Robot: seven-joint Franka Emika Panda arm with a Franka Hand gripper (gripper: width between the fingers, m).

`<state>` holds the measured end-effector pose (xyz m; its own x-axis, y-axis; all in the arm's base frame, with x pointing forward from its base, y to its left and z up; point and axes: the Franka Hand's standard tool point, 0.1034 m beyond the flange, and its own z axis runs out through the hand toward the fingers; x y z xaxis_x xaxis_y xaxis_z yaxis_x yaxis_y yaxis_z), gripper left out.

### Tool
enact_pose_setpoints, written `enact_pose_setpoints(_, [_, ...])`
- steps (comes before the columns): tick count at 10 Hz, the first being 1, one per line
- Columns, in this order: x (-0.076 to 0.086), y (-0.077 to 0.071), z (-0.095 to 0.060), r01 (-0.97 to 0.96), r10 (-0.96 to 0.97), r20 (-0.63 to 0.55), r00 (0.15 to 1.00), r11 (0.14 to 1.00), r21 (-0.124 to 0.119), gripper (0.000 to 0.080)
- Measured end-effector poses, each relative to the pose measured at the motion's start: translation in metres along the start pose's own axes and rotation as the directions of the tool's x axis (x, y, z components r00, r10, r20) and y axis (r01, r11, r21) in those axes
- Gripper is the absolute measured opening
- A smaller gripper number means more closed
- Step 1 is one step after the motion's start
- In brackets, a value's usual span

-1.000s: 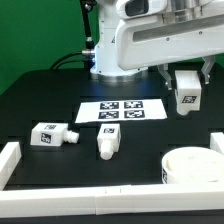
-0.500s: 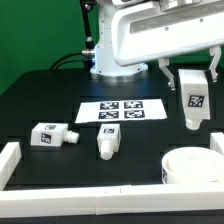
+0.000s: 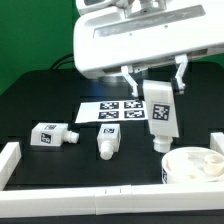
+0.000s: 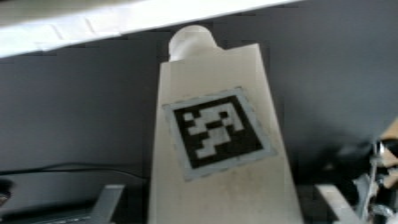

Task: Assemble stool

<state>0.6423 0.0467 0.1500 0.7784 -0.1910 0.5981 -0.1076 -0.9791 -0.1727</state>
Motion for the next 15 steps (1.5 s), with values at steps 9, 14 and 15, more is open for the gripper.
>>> enact_pose_setpoints(9, [-0.002,0.007,0.018,-0.035,0.034,0.052,0.998,0.999,0.018,0.0323])
enact_pose_setpoints(14, [-0.028,0.004,0.022,-0.064,0.06,0.085,0.995,0.997,0.039,0.0323])
enact_pose_setpoints(15, [-0.031,-0.001,0.023,-0.06,0.056,0.09,0.994,0.997,0.043,0.0323])
